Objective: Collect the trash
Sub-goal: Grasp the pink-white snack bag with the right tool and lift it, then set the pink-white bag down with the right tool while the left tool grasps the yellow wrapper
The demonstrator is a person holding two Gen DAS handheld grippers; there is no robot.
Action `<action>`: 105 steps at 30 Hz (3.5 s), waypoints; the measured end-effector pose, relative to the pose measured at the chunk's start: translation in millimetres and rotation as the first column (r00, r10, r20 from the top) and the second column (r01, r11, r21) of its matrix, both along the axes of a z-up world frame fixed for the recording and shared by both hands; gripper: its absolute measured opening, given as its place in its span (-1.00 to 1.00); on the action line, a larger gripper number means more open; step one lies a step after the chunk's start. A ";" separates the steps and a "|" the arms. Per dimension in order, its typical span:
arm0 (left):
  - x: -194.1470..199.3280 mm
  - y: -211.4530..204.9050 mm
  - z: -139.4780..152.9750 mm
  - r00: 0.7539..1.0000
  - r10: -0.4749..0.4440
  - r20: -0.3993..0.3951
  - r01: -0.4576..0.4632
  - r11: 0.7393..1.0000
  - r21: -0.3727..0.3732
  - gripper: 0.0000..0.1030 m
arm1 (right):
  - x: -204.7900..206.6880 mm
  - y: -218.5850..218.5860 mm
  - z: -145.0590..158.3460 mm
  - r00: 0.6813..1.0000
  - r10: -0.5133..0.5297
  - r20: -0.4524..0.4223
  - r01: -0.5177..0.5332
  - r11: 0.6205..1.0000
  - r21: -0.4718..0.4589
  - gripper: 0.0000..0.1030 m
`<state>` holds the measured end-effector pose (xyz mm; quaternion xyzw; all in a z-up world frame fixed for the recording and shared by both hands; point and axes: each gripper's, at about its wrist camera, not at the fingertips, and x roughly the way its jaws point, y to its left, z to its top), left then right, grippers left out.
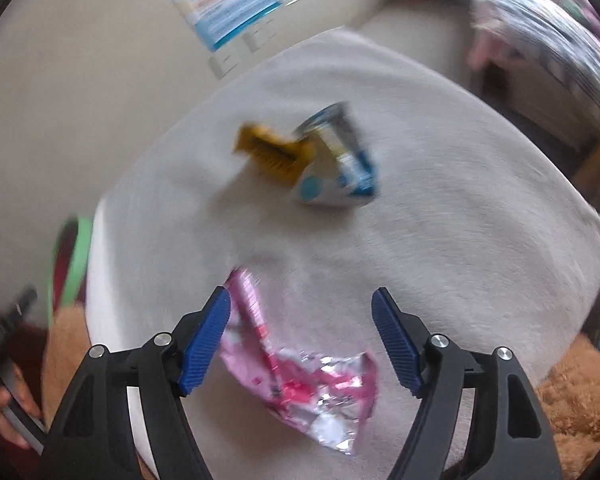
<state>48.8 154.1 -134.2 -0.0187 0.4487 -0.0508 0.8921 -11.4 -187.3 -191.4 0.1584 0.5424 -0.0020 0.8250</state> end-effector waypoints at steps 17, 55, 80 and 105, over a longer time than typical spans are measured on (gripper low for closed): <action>-13.2 -56.3 -9.5 0.989 -0.149 -0.023 0.150 0.988 0.047 0.54 | 2.0 15.8 5.6 0.998 0.035 0.061 -0.037 0.999 0.026 -0.46; 22.4 -245.0 7.7 0.910 -0.410 0.066 0.404 0.911 0.079 0.54 | -2.0 -67.9 1.4 0.952 -0.296 0.081 0.262 0.922 0.287 -0.38; 98.8 -307.5 -52.9 0.939 -0.336 -0.075 0.340 0.939 0.049 0.54 | -21.2 -116.2 6.0 0.855 -0.511 0.094 0.443 0.811 0.382 0.38; 47.3 -208.2 -31.7 0.950 -0.303 -0.074 0.305 0.952 0.014 -0.75 | -8.8 -89.5 -4.5 0.917 -0.395 0.055 0.369 0.893 0.258 0.55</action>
